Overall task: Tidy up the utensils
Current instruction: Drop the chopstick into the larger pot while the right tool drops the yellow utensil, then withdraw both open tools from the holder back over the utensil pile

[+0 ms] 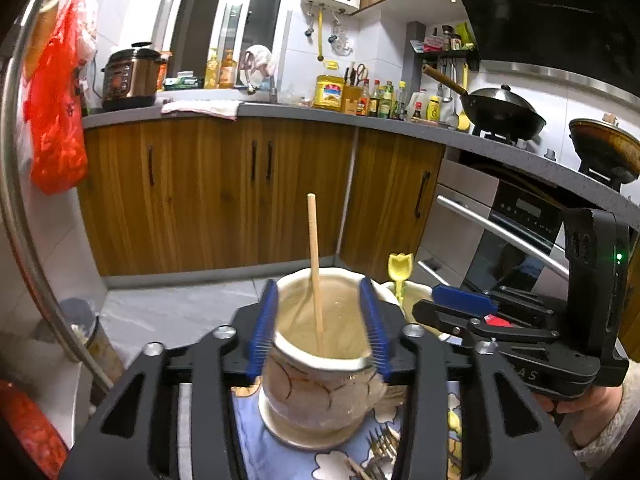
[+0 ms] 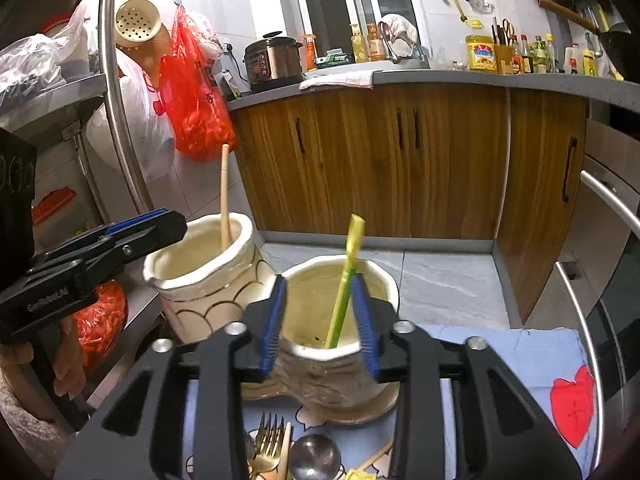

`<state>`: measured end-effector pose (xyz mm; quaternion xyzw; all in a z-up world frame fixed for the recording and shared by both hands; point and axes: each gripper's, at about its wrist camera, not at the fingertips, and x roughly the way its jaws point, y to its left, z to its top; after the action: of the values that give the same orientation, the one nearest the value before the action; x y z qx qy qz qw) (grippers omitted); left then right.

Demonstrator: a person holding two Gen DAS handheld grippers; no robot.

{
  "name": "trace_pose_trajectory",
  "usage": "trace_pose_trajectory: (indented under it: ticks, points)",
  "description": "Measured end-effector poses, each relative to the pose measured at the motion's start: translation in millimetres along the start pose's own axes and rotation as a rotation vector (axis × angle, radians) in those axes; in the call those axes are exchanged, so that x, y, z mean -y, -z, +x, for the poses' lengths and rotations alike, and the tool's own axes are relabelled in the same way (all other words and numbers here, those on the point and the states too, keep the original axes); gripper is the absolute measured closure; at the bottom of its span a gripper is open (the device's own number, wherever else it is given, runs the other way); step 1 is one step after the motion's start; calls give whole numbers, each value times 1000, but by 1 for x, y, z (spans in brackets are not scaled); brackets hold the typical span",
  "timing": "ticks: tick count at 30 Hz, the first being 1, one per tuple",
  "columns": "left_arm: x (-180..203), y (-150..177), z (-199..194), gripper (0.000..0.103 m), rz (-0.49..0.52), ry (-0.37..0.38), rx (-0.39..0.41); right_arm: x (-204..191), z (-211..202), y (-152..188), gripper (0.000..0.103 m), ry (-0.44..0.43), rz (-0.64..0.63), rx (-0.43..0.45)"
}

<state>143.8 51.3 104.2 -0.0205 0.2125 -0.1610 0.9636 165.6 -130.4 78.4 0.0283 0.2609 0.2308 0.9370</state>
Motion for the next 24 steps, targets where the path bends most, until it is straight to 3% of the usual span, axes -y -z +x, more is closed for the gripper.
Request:
trace_pose_trajectory:
  ticks: [4, 12, 16, 24]
  points:
    - [-3, 1, -19, 38, -26, -26, 4, -1, -17, 1, 45, 23, 2, 3]
    - [5, 4, -66, 17, -60, -69, 15, -4, -70, 5, 14, 32, 29, 40]
    - [13, 8, -92, 11, -75, -92, 30, -6, -95, 14, 5, 27, 50, 53]
    - [34, 24, -120, 6, -100, -125, 17, -5, -133, 36, 5, 57, 84, 73]
